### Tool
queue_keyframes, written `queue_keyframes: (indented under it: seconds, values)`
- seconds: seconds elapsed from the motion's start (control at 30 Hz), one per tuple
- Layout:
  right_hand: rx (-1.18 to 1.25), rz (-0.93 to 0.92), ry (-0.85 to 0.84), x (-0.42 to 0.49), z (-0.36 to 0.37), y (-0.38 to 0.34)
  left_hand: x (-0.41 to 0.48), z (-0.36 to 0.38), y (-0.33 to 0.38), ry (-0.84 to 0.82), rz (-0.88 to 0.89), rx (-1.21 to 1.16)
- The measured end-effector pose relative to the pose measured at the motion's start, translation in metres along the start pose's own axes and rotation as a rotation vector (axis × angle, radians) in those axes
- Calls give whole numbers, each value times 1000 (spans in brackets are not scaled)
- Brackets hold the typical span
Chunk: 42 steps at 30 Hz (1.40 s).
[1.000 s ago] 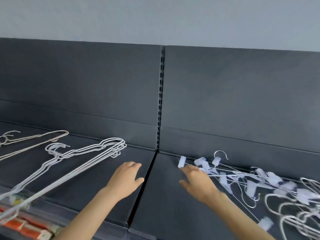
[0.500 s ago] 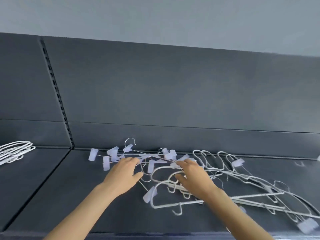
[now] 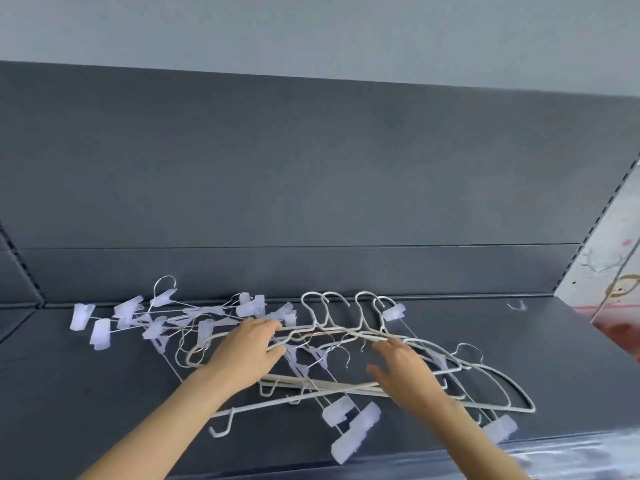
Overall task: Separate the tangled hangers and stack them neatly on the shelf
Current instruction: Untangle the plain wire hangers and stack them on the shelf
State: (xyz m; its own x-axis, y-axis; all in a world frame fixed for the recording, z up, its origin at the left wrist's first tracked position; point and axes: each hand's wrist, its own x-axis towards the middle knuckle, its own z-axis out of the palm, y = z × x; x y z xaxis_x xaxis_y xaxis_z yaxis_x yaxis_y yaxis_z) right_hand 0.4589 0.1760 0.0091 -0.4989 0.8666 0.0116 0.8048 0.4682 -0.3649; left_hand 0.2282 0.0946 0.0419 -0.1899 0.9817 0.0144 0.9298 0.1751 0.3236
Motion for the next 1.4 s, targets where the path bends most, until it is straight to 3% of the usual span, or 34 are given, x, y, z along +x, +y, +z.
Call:
queue_keyframes:
  seconds: [0.43, 0.53, 0.7, 0.9, 1.13, 1.27, 1.4]
  values:
    - [-24, -10, -12, 57, 17, 4, 56, 20, -21, -177, 6, 142]
    - [-29, -44, -34, 70, 30, -8, 61, 19, -30, -156, -42, 73]
    - [170, -44, 57, 73, 15, -4, 61, 6, -59, -103, -123, 10]
    - [191, 123, 79, 85, -17, 35, 53, 0, -94, -89, -197, -22]
    - [218, 135, -37, 79, 12, 43, 58, 1, -64, -27, -48, -14]
    - [250, 62, -13, 73, 16, 39, 60, 5, -61, -101, -26, -5]
    - [289, 43, 56, 69, 15, 45, 52, 1, -75, -72, -55, -58]
